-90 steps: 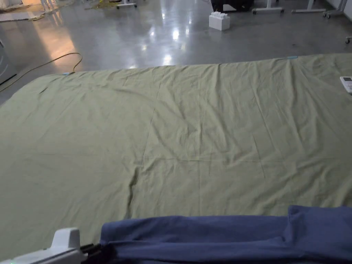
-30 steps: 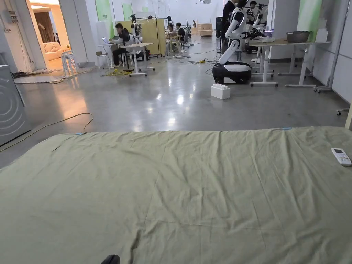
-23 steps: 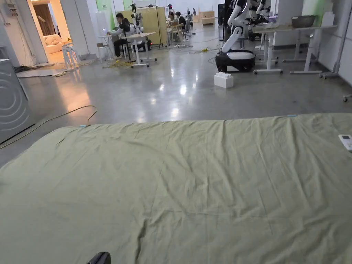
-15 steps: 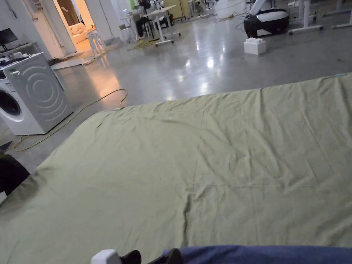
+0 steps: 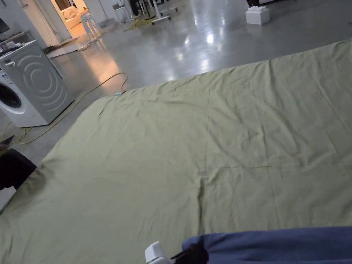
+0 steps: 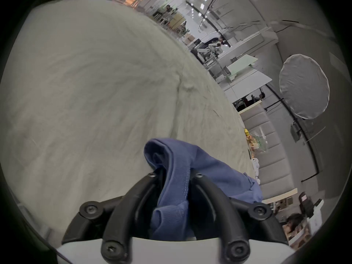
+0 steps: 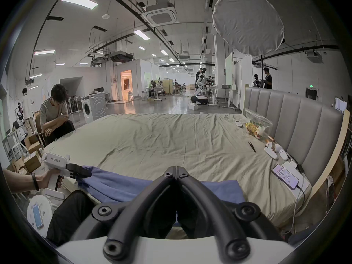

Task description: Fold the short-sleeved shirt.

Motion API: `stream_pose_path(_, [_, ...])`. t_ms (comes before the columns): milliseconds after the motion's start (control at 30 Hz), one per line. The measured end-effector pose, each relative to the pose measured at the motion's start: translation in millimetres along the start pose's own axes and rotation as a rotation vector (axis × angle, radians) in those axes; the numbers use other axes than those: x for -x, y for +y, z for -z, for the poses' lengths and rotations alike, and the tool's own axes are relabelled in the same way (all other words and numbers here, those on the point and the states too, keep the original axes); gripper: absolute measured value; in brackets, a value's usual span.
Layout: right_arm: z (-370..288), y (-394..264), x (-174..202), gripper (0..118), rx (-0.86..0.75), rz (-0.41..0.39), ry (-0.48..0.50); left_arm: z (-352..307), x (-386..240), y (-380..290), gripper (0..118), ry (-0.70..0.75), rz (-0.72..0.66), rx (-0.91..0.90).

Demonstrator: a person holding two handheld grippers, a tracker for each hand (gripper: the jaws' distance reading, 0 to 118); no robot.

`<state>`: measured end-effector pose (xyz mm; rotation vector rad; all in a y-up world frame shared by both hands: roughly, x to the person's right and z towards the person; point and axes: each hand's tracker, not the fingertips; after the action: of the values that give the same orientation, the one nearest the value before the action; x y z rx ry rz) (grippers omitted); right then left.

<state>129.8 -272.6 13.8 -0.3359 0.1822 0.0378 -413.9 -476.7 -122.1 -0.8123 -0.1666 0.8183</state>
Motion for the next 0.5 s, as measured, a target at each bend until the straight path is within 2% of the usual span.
stream_pose_path(100, [4,0,2,0,0.013,-0.010,0.004,2,11,7,11,-0.087,-0.110,-0.002])
stream_pose_path(133, [4,1,3,0,0.015,-0.012,0.006,-2,4,5,9,-0.077,-0.072,-0.030])
stream_pose_path(167, [4,2,3,0,0.013,-0.014,0.008,-7,-4,7,9,-0.049,0.037,-0.085])
stream_pose_path(200, [5,3,3,0,0.012,-0.015,0.010,-10,-8,9,9,-0.015,0.042,-0.111])
stream_pose_path(233, [4,5,2,0,0.012,-0.015,0.011,-10,-7,14,9,-0.037,-0.052,-0.102])
stream_pose_path(267, [4,5,2,0,0.010,-0.015,0.011,-14,-7,15,9,-0.060,-0.086,-0.127])
stream_pose_path(300, [5,5,2,0,0.009,-0.015,0.012,-19,-11,19,9,-0.056,-0.067,-0.146])
stream_pose_path(400, [3,6,-3,0,0.005,-0.012,0.004,-52,-14,41,9,0.022,0.054,-0.228])
stream_pose_path(500, [1,0,-13,0,0.001,0.028,0.008,-102,-6,70,9,0.130,0.054,-0.281])
